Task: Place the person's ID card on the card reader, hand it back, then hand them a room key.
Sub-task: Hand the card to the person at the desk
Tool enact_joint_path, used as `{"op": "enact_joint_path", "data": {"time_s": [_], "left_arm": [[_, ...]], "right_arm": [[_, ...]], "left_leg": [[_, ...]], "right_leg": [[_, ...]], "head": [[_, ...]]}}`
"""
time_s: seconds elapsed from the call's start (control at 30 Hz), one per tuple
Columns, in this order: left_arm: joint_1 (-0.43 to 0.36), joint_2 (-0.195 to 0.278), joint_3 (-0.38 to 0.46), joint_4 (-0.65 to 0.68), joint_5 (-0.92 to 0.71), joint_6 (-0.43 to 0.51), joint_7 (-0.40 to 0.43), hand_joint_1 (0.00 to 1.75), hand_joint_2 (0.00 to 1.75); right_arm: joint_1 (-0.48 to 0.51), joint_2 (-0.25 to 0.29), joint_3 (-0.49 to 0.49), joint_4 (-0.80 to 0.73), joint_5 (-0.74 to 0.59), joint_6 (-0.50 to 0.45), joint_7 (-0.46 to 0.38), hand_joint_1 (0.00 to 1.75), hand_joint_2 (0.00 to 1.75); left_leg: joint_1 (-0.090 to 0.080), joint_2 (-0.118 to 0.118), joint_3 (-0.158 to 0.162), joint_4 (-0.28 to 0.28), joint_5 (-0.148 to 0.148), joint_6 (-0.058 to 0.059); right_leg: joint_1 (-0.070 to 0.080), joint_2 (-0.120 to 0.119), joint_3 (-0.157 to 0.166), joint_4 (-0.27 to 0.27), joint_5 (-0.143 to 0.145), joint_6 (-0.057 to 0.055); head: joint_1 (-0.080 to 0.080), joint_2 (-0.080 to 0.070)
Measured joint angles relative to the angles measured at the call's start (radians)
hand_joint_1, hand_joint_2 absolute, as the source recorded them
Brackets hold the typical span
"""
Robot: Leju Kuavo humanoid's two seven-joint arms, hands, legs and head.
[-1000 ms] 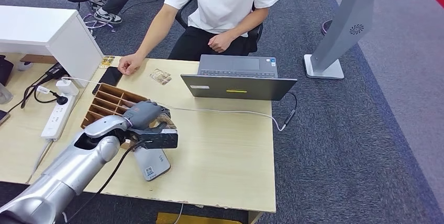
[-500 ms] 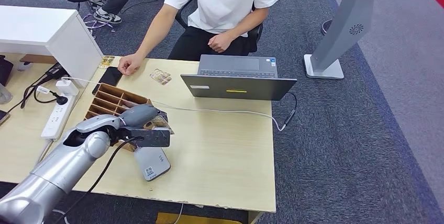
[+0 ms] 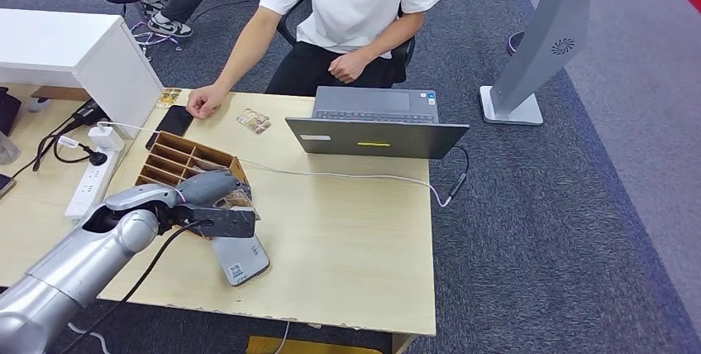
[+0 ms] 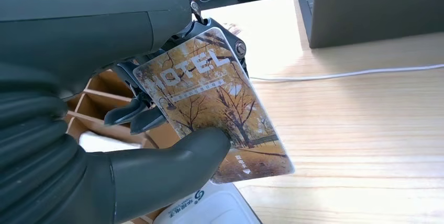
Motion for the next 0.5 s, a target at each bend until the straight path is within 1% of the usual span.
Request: {"op": "enact_joint_path", "data": {"time_s": [0.27, 0.4, 0.5], "left_arm": [[0.022, -0.001, -0.028, 0.034, -0.019, 0.047, -0.001, 1.75, 1.75], [0.045, -0.02, -0.042, 0.078, -0.066, 0.102, -0.005, 1.75, 1.75], [0.06, -0.04, -0.052, 0.112, -0.084, 0.12, -0.006, 1.75, 1.75]], "right_arm": [[0.0, 0.001, 0.0, 0.0, 0.01, 0.0, 0.003, 0.0, 1.75], [-0.001, 0.003, -0.001, 0.0, 0.018, 0.0, 0.004, 0.0, 1.75], [-0.002, 0.005, -0.001, 0.0, 0.024, 0.0, 0.007, 0.0, 1.75]], "left_leg": [[0.0, 0.0, 0.0, 0.0, 0.0, 0.0], [0.0, 0.0, 0.0, 0.0, 0.0, 0.0], [0.0, 0.0, 0.0, 0.0, 0.0, 0.0]], "right_leg": [[0.0, 0.0, 0.0, 0.0, 0.0, 0.0], [0.0, 0.0, 0.0, 0.0, 0.0, 0.0], [0.0, 0.0, 0.0, 0.0, 0.0, 0.0]], "head": [[0.0, 0.0], [0.0, 0.0], [0.0, 0.0]]}}
